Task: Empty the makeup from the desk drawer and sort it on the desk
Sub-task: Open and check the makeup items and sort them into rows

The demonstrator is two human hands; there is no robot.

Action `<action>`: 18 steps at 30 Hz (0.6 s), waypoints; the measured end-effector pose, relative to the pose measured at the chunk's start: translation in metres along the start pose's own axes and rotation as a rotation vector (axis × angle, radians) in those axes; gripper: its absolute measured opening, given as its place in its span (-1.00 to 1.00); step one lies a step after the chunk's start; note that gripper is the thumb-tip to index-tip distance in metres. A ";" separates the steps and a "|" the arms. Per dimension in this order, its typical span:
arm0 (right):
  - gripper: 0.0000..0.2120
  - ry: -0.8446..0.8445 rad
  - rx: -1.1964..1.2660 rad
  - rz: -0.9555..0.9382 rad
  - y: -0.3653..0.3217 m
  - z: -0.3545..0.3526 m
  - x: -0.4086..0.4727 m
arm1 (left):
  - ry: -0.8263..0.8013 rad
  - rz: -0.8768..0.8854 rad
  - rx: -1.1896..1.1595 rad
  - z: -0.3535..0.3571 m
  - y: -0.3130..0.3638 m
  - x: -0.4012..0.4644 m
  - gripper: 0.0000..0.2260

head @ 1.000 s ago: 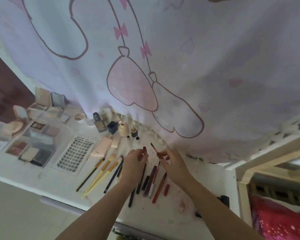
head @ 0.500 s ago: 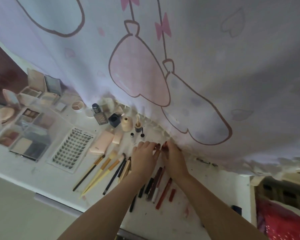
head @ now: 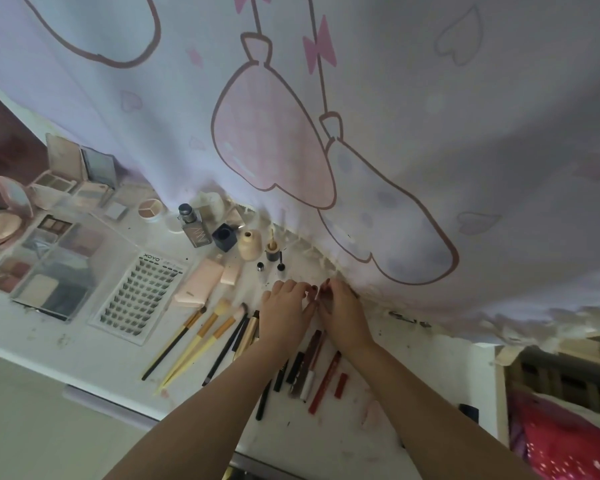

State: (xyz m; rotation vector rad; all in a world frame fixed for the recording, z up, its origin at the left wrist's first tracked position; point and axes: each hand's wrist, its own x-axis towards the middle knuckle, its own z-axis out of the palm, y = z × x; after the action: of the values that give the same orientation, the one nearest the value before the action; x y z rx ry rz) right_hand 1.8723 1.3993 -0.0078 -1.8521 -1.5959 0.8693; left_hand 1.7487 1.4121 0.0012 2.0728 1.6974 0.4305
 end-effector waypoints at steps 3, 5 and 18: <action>-0.93 -0.009 0.004 0.004 0.000 0.000 -0.001 | -0.007 -0.008 -0.004 0.000 0.000 -0.001 -0.82; -0.89 -0.020 0.011 0.012 -0.002 -0.003 -0.002 | -0.035 -0.019 0.014 -0.001 0.000 -0.002 -0.76; -0.82 -0.126 -0.397 0.341 0.026 -0.083 -0.086 | -0.354 0.308 0.030 0.005 0.053 -0.106 -0.78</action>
State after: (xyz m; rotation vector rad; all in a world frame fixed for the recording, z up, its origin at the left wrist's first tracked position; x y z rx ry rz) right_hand 1.9443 1.3113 0.0364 -2.4445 -1.6459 0.8703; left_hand 1.7748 1.2992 0.0264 2.2785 1.1952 0.1155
